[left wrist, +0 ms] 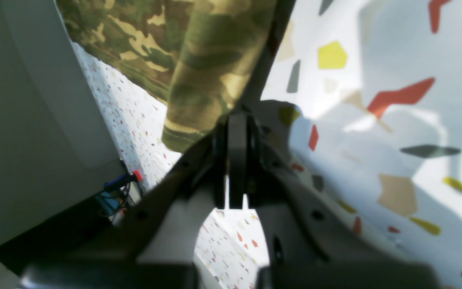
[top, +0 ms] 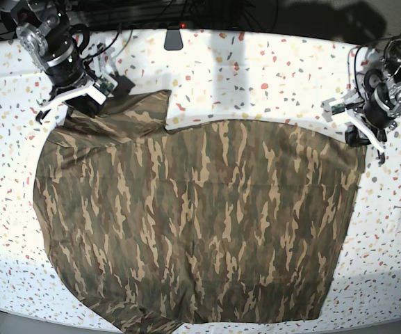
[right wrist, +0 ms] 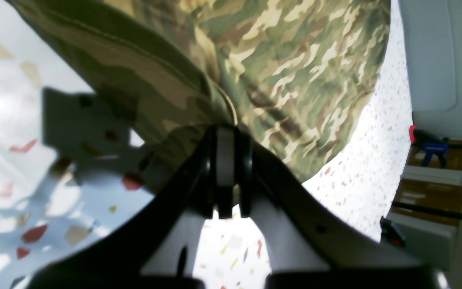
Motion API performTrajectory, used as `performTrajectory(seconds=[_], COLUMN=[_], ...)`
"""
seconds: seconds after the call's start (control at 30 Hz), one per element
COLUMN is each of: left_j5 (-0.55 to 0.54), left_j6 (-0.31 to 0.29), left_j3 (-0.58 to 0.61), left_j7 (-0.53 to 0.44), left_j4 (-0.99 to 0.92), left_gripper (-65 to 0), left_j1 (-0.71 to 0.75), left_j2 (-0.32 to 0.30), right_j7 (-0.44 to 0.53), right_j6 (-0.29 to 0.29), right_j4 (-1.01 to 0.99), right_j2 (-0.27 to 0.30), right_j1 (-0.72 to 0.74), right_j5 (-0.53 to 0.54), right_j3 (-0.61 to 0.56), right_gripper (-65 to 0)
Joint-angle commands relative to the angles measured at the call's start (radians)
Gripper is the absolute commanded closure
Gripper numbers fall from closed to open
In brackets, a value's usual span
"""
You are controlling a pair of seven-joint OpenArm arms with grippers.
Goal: Fold the T-shirt properly
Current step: 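Lift the collar edge with both grippers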
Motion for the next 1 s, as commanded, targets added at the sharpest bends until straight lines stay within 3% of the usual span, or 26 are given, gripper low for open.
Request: performTrajectory(seconds=[0.0,0.2,0.33,0.43,0.77,0.97], left_j5=[0.005,0.003,-0.071,-0.117,-0.116,-0.116], left_j6=[0.023,0.023,0.023,0.023,0.023,0.022], left_j3=[-0.010,-0.010,-0.010,-0.010,-0.010,-0.010], left_j7=[0.000,0.011,0.043,0.051,0.053,0.060], left_j4=[0.017,0.016,0.016,0.016,0.016,0.016], left_gripper=[0.0,0.0,0.0,0.0,0.0,0.0], left_j1=[-0.015,-0.056,-0.094,-0.099,-0.109,-0.109], left_j2=[-0.019,-0.014,0.001,0.032,0.161,0.185], right_j7=[0.008,0.002,-0.002,-0.002,-0.003,-0.005], right_j6=[-0.015,-0.015,-0.015,-0.014,-0.011,-0.011], right_j4=[0.018,0.018,0.018,0.017,0.013,-0.012], right_j2=[0.014,0.014,0.014,0.013,-0.040,-0.042], right_j1=[0.011,0.065,0.091,0.111,0.198,0.227], right_j5=[0.009,0.049,0.066,0.122,0.130,0.173], right_j3=[0.007,0.007,0.007,0.007,0.006,0.007], right_gripper=[0.0,0.0,0.0,0.0,0.0,0.0])
